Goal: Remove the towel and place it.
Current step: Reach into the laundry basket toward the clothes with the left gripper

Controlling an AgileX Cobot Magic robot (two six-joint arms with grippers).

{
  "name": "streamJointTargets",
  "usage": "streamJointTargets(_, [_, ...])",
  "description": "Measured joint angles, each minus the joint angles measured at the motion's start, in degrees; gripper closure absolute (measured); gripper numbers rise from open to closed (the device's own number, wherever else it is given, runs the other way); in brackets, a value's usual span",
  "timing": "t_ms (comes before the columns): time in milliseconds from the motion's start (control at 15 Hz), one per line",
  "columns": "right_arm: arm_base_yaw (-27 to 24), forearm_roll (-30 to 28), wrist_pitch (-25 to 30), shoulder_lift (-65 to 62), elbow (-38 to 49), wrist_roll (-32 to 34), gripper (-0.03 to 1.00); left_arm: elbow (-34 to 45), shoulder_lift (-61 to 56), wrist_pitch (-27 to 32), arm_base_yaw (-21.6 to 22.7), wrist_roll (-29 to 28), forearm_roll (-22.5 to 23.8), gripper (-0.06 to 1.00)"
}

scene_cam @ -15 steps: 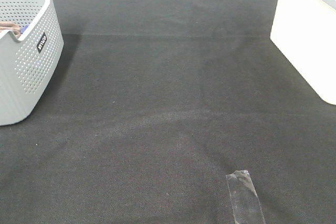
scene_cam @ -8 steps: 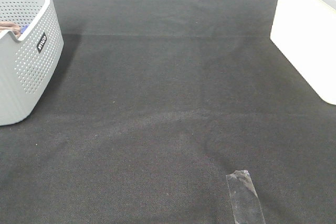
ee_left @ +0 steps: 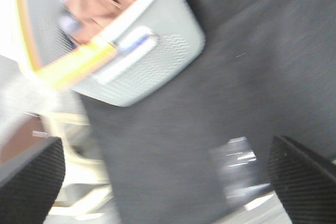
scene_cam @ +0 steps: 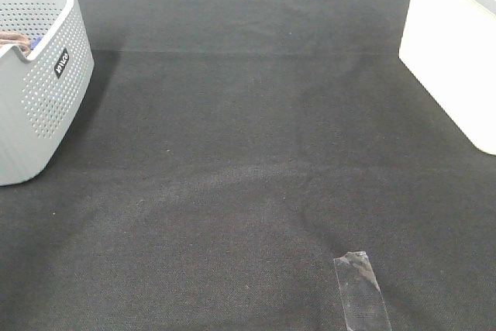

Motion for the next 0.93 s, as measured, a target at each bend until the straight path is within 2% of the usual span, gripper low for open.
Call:
streamJointTargets(133, [0.0,0.0,0.0,0.0,0.0,0.0,0.01,-8.8,13.5,-0.1,0.0,6.0,6.5,-0.05])
streamJointTargets(400, [0.0,0.0,0.0,0.0,0.0,0.0,0.01,-20.9,36.8,-0.3,0.0,9.4,24.1,-0.04])
streamJointTargets(467, [0.0,0.0,0.0,0.0,0.0,0.0,0.01,-23.7,43.7,-3.0,0.0,12.0,27.1,-0.04])
streamJointTargets(533, [0.0,0.0,0.0,0.0,0.0,0.0,0.01,-24.7,45.6,-4.1,0.0,12.9,27.3,-0.04])
streamJointTargets(733, [0.0,0.0,0.0,0.0,0.0,0.0,0.01,-28.8,57.4,-11.0,0.0,20.3,27.1,-0.04])
streamJointTargets(933, [0.0,0.0,0.0,0.0,0.0,0.0,0.01,-30.1,65.0,-15.6,0.0,24.9,25.3,-0.04])
